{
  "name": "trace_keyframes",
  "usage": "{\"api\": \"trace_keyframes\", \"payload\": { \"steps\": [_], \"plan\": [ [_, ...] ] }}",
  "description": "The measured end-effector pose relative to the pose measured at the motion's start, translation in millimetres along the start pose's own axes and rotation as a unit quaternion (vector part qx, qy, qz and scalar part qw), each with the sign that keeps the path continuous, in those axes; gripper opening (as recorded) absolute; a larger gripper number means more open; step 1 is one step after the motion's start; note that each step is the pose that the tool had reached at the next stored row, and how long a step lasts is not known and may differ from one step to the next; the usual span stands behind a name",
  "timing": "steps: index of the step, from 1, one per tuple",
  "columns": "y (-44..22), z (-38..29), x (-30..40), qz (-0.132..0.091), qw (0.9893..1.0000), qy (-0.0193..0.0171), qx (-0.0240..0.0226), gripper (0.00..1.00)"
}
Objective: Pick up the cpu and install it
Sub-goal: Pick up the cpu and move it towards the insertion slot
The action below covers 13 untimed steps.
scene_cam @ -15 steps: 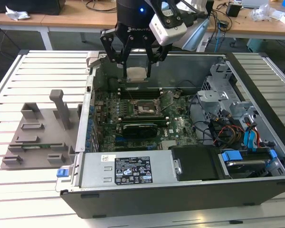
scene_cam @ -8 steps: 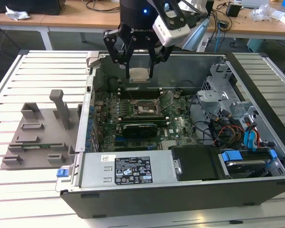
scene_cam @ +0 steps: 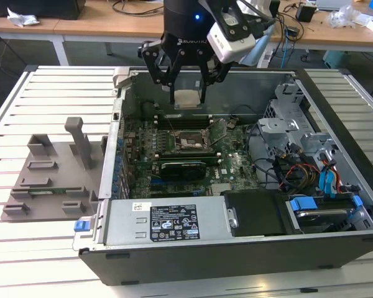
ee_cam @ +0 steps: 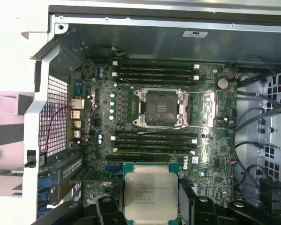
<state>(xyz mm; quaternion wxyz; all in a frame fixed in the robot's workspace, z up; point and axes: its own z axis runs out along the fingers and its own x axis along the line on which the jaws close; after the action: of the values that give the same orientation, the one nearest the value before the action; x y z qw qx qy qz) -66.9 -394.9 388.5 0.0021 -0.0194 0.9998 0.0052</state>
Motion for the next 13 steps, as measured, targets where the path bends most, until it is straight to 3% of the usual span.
{"api": "trace_keyframes", "payload": {
  "steps": [13],
  "plan": [
    [-0.3,1.6,-7.7,0.000,1.0000,0.0000,0.0006,0.55]
  ]
}}
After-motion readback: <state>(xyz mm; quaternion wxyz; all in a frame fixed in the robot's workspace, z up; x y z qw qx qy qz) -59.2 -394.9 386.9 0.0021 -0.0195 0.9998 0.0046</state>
